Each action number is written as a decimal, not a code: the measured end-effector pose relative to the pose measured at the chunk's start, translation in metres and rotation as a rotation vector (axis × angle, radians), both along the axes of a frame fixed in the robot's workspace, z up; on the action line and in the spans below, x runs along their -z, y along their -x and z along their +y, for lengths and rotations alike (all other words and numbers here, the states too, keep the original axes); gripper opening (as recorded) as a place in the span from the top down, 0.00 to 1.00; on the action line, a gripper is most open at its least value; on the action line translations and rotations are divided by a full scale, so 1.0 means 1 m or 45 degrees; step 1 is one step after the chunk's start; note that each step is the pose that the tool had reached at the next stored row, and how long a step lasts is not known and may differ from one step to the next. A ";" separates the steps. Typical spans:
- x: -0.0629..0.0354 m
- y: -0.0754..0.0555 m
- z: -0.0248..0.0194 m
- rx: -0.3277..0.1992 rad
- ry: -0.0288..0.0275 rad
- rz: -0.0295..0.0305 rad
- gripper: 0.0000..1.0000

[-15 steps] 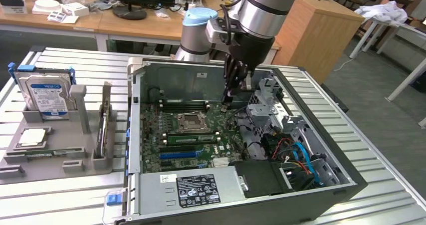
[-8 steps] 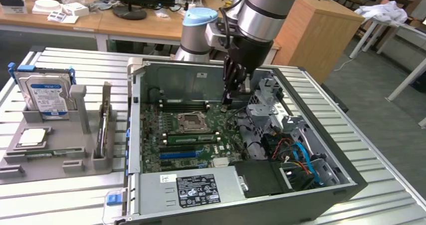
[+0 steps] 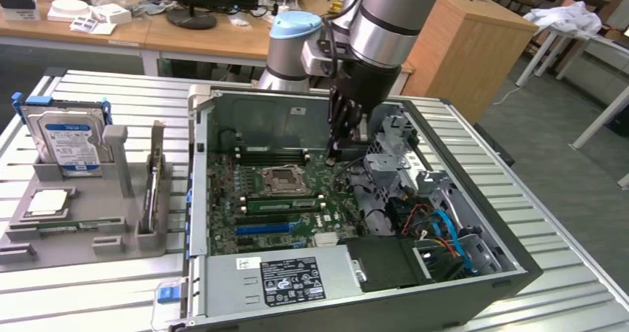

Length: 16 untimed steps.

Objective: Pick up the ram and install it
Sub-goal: 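Press down the ram until it locks into place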

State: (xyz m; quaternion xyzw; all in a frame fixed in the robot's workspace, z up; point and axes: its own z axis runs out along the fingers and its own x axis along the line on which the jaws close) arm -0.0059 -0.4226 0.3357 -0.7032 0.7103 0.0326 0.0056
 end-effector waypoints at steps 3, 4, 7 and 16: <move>0.0020 0.000 0.0000 0.000 0.0000 -0.0001 0.89; 0.0027 0.000 0.0000 0.000 0.0000 0.0000 0.89; 0.0046 0.000 0.0000 0.000 0.0000 0.0000 0.89; 0.0110 0.000 0.0000 0.000 0.0000 0.0000 0.89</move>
